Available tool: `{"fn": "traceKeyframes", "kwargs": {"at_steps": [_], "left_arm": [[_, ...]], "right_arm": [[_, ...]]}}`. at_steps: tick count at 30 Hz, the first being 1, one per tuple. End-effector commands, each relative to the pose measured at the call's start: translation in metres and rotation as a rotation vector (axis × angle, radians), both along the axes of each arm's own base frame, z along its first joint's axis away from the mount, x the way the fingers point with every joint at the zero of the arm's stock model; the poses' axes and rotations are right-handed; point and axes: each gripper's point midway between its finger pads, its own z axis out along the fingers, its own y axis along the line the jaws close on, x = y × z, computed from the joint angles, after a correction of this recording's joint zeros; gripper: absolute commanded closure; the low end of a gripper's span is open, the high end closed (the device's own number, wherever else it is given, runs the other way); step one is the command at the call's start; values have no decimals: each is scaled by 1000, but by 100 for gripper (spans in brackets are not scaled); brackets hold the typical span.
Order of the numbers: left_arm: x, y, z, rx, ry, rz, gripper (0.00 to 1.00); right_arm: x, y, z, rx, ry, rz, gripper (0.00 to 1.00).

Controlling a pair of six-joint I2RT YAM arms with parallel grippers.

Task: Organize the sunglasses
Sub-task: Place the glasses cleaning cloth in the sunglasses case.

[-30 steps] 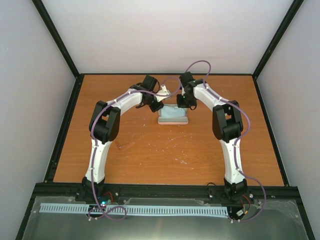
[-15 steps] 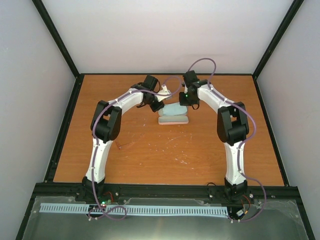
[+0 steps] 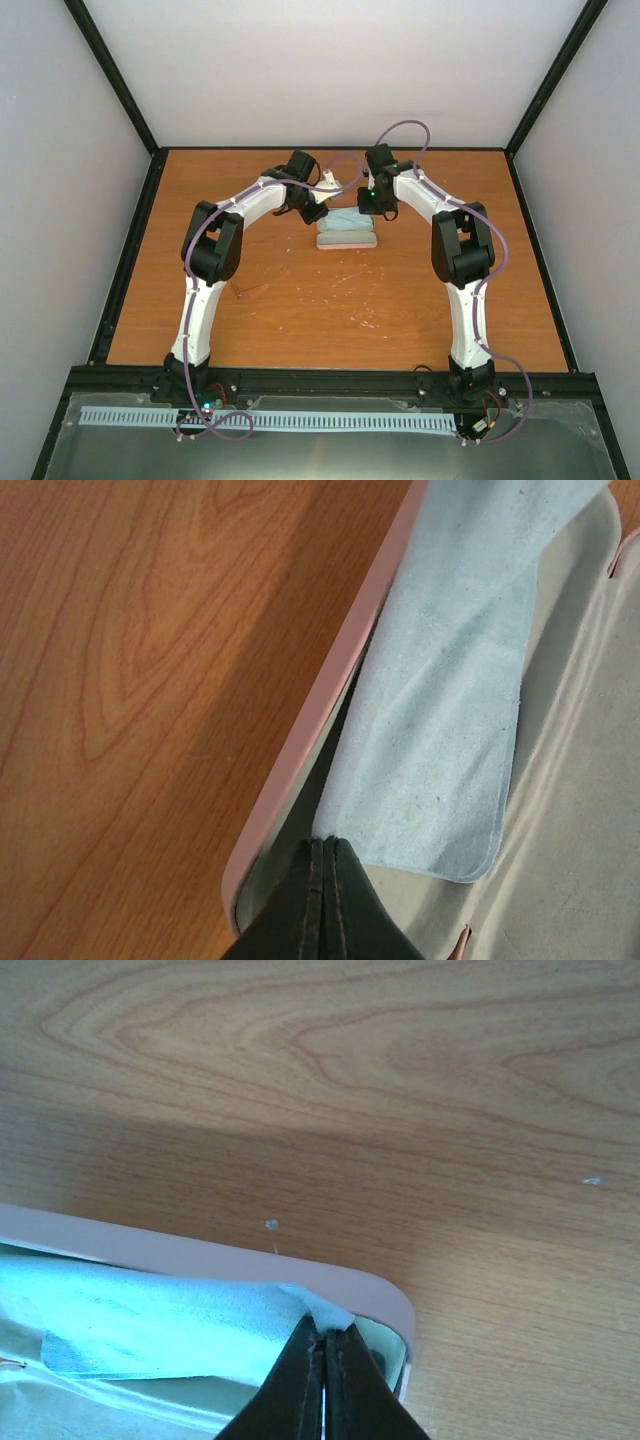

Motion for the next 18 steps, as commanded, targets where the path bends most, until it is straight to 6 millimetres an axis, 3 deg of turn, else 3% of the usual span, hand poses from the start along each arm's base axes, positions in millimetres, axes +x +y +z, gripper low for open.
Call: {"fn": "traceKeyframes", "kwargs": {"at_steps": [1, 18], "left_arm": [[9, 3, 9, 2, -23, -4, 99], [11, 5, 13, 8, -39, 1, 100]], "right_arm": [[2, 0, -6, -9, 23, 12, 97], [5, -7, -9, -46, 26, -13, 97]]}}
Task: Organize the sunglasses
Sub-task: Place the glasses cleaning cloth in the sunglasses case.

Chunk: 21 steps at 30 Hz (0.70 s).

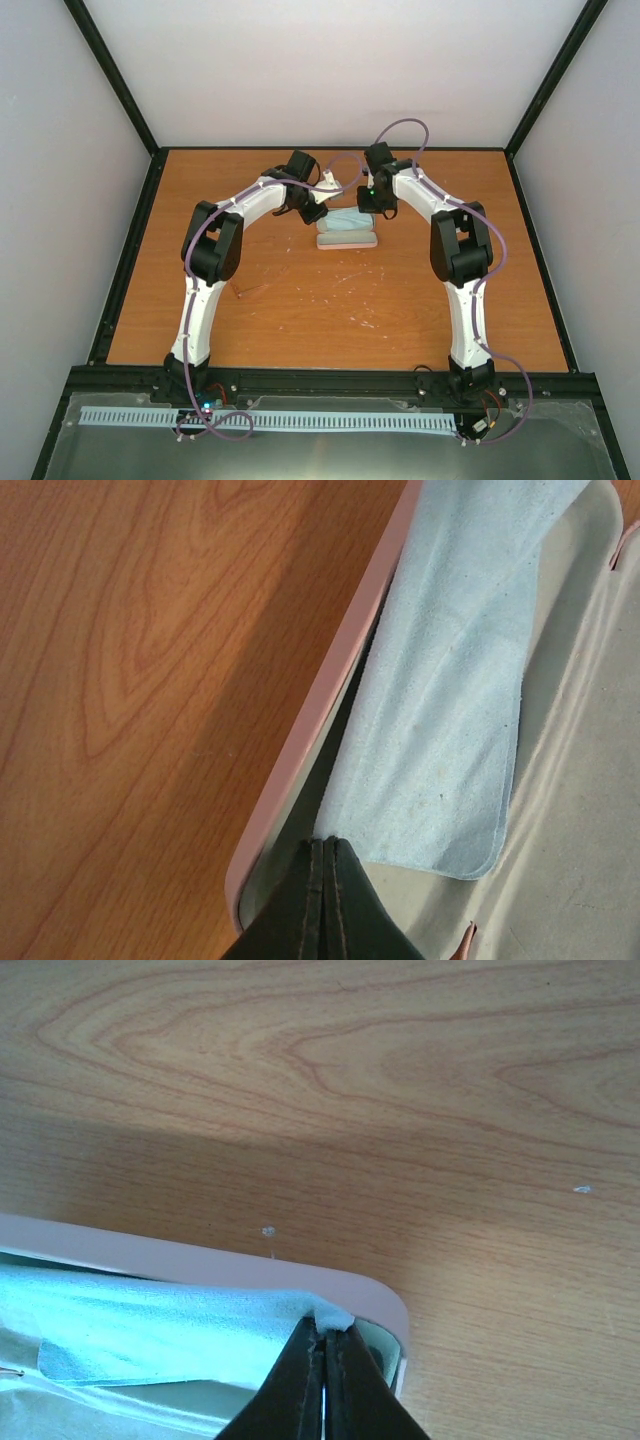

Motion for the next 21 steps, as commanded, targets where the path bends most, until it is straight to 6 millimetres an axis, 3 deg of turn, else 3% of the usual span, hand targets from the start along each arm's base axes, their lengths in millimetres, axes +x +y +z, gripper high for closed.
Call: {"fn": "traceKeyframes", "kwargs": {"at_steps": [1, 13, 21], "left_arm": [[11, 4, 15, 0, -38, 2, 100], [2, 4, 35, -37, -25, 23, 99], [-38, 6, 49, -64, -6, 15, 99]], "right_arm": [[1, -5, -8, -22, 23, -13, 97], [-5, -1, 27, 37, -55, -16, 97], [-29, 8, 44, 51, -88, 0, 97]]}}
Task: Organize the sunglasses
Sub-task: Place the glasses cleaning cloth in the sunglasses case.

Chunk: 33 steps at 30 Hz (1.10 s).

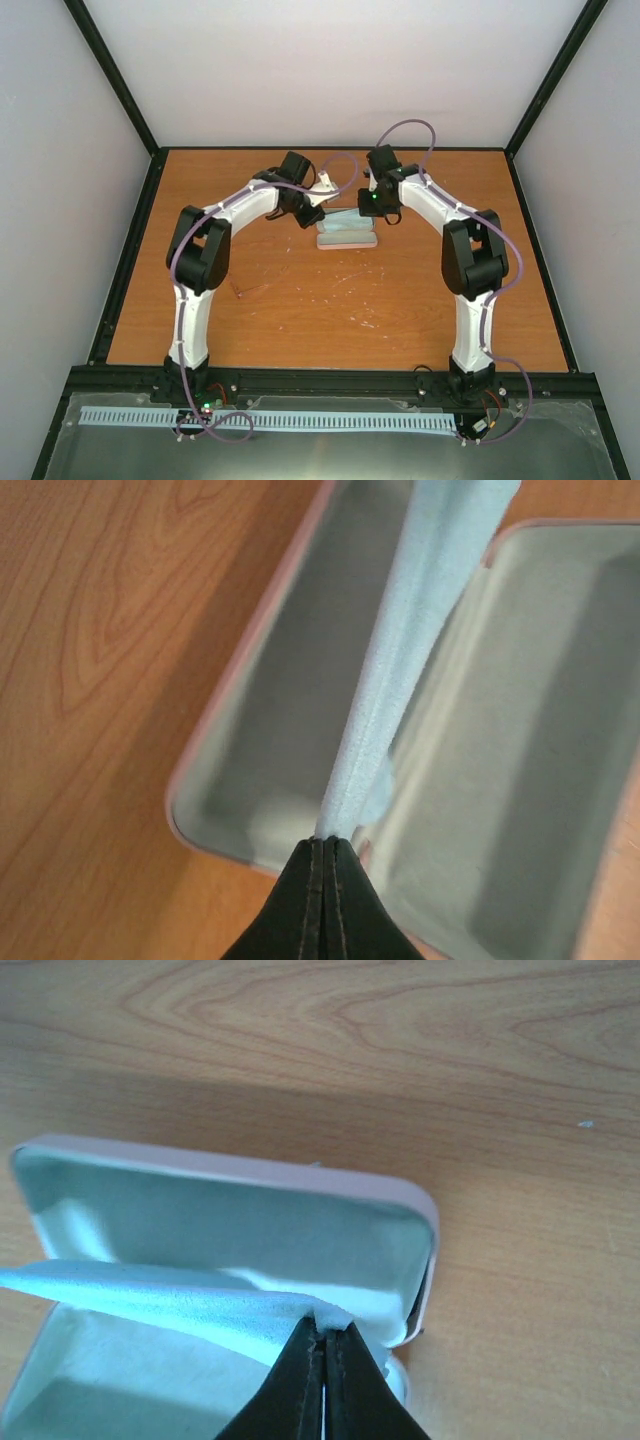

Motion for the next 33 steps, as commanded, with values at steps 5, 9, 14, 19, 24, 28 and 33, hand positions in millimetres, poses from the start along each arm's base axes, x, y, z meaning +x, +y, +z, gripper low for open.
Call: {"fn": "traceKeyframes", "kwargs": {"at_steps": [5, 9, 14, 19, 24, 28, 33], "left_arm": [[-42, 1, 29, -32, -12, 2, 99], [-58, -2, 32, -37, -7, -2, 99], [-64, -7, 27, -38, -4, -8, 99], [-54, -11, 23, -27, -16, -8, 100], [-39, -16, 19, -10, -47, -33, 100], [-25, -17, 15, -7, -54, -41, 99], [-9, -12, 8, -3, -52, -36, 99]], "right_arm": [[-23, 11, 25, 10, -63, 4, 97], [-33, 10, 28, 12, -70, 0, 97], [-45, 5, 22, 6, -63, -12, 97], [-40, 2, 15, -23, -63, -19, 97], [-30, 4, 3, -44, -46, -15, 97], [-23, 6, -9, -50, -25, -12, 97], [-15, 4, -18, -51, -6, -15, 97]]}}
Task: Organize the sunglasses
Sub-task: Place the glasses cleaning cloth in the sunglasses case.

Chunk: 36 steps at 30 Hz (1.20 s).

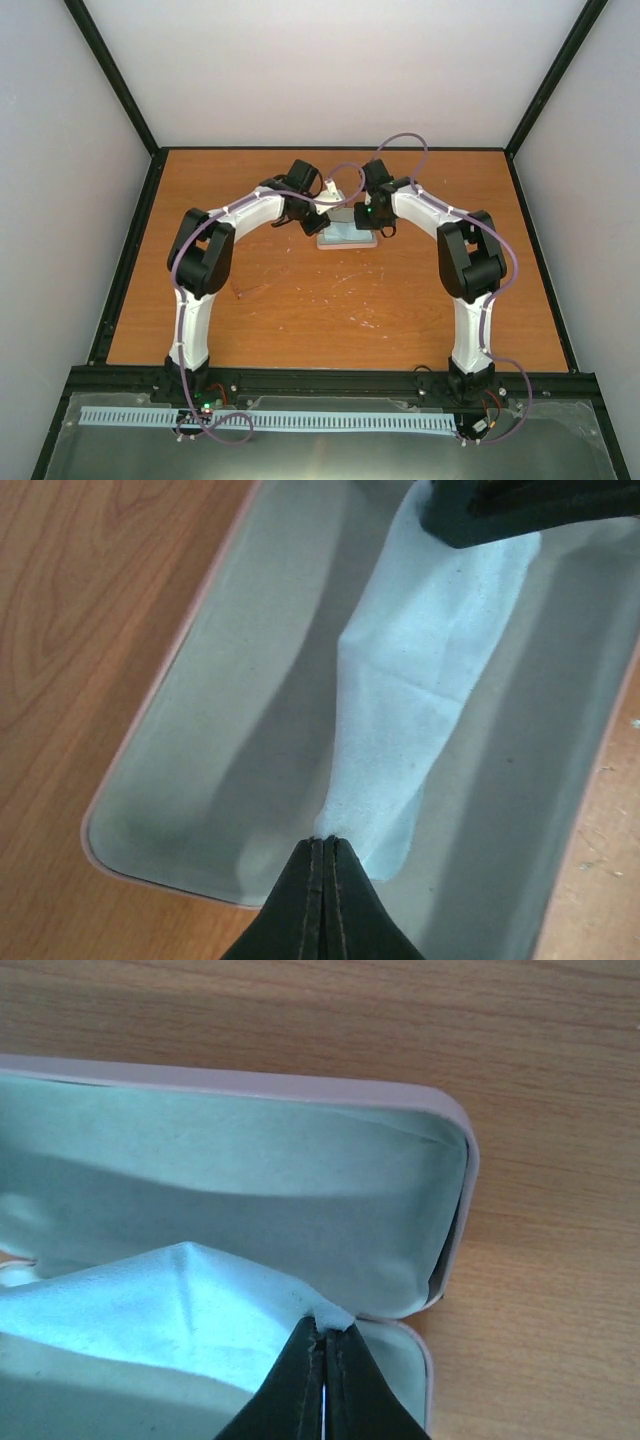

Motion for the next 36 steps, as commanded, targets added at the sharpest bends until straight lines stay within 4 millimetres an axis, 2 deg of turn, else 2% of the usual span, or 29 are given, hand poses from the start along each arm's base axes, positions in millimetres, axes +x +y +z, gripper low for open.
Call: {"fn": "traceKeyframes", "kwargs": {"at_steps": [1, 16, 36], "left_arm": [[21, 3, 5, -7, -34, -10, 99], [40, 10, -1, -13, -35, 0, 100], [51, 9, -8, -7, -41, -16, 99]], "right_arm": [[14, -3, -1, -6, -13, -8, 97], [37, -3, -6, -16, -20, -7, 97], [49, -7, -12, -30, -24, -21, 97]]}}
